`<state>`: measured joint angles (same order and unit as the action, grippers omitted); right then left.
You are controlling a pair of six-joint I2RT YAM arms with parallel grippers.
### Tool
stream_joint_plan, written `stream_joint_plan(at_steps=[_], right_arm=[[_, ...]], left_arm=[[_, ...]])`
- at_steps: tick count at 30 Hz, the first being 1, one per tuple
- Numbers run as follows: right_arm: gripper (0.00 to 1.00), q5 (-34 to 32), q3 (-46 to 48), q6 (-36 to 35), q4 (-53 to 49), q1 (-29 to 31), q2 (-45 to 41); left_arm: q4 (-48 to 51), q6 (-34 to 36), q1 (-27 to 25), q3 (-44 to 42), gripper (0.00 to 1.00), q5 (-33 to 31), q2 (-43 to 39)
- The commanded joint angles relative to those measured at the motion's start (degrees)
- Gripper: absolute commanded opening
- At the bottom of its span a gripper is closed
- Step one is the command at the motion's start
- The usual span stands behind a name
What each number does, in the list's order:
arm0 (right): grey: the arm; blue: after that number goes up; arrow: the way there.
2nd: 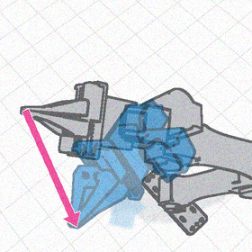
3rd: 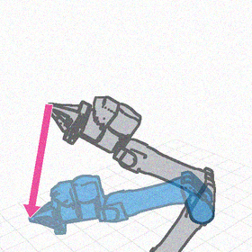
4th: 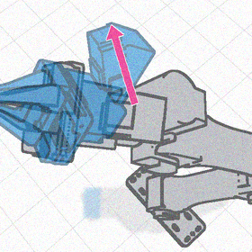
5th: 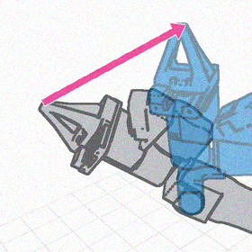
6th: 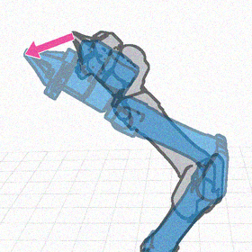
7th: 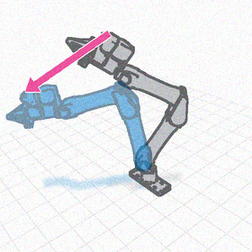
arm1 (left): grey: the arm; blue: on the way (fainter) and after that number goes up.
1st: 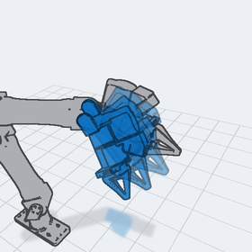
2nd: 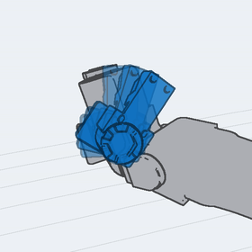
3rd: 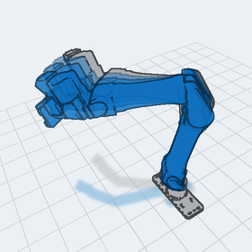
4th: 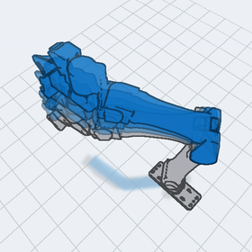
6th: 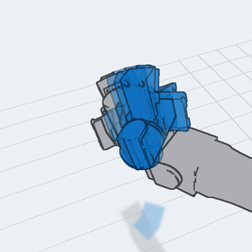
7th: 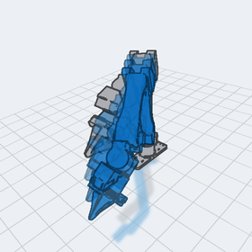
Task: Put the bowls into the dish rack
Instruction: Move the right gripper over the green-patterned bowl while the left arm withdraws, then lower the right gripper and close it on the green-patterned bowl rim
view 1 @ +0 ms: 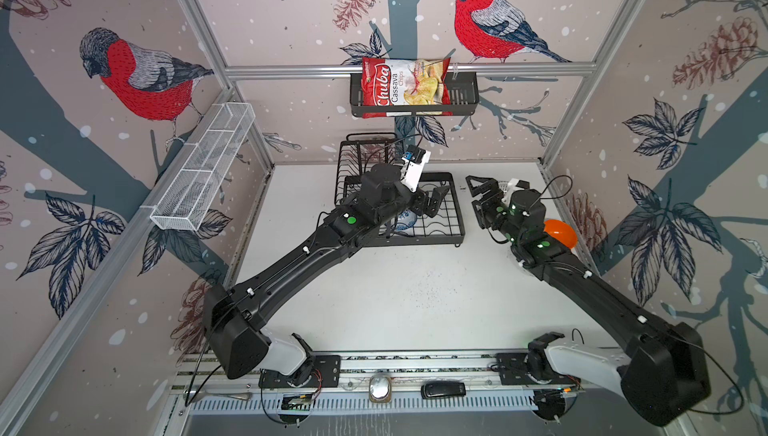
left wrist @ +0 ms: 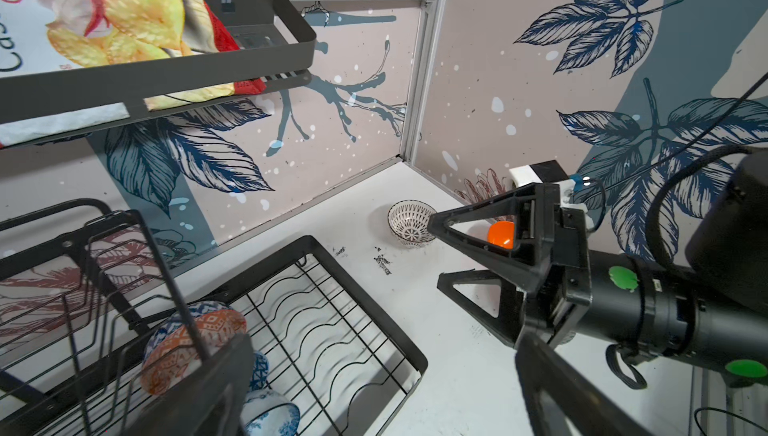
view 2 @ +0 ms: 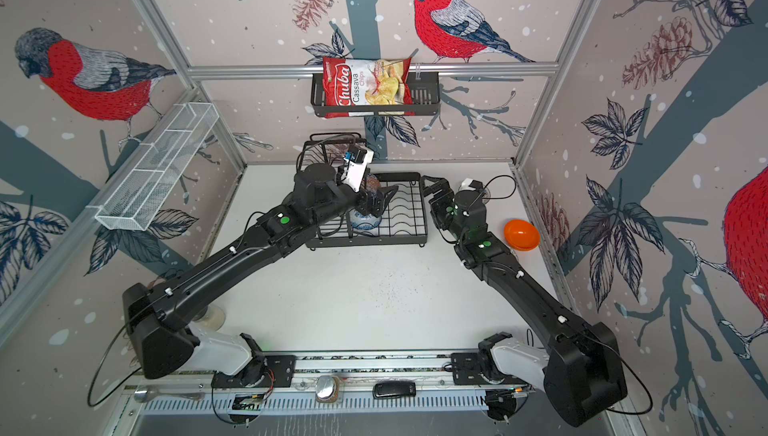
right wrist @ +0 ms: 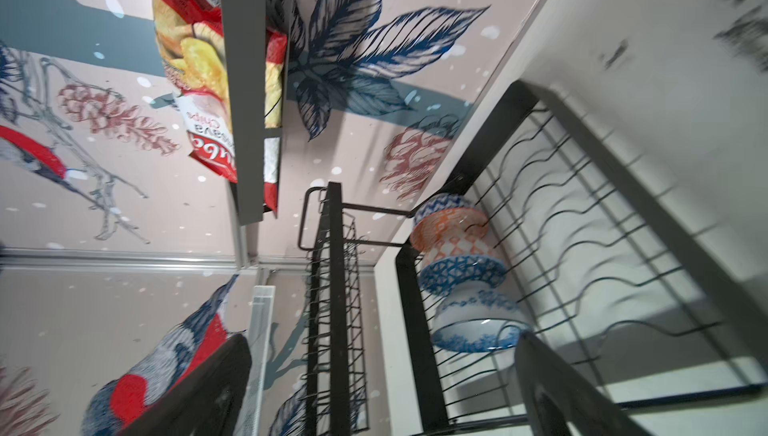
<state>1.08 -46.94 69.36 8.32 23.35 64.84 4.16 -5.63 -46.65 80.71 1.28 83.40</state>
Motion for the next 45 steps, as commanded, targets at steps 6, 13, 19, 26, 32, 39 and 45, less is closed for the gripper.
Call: stream_joint_plan(at_steps=[6,13,19,26,32,39,45], right_arm=[[1.00,-9.1,0.1,-17.5,-21.9,-8.8,-5.2],[1.00,-10.8,5.7,-24.2,-26.5,-16.5,-7.8],[0.90,-8.4,12.2,-25.8,-23.9,-21.0,-6.7],[0.79,-5.6,12.1,-29.7,-23.6,-23.8,-1.3],[0.69,-4.3,9.9,-33.1,-23.1,-24.2,4.9],[0.59,-3.4,9.4,-35.6,-22.6,-24.1,10.2],[0.47,-3.5,10.5,-37.0,-21.8,-24.1,12.0]], left_arm=[[-1.6,0.0,-6.6,4.8,0.98,-2.2,7.0],[-0.2,0.3,-9.0,10.8,0.98,-0.4,13.4],[1.4,-1.0,-9.0,12.5,0.98,1.7,17.3],[0.4,-4.1,-9.2,10.5,0.98,5.4,19.8],[1.7,-3.1,-9.7,8.9,0.98,5.8,19.0],[1.4,-2.9,-9.7,5.7,0.98,6.5,17.2],[-0.8,-3.0,-9.7,1.6,0.98,6.7,16.6]])
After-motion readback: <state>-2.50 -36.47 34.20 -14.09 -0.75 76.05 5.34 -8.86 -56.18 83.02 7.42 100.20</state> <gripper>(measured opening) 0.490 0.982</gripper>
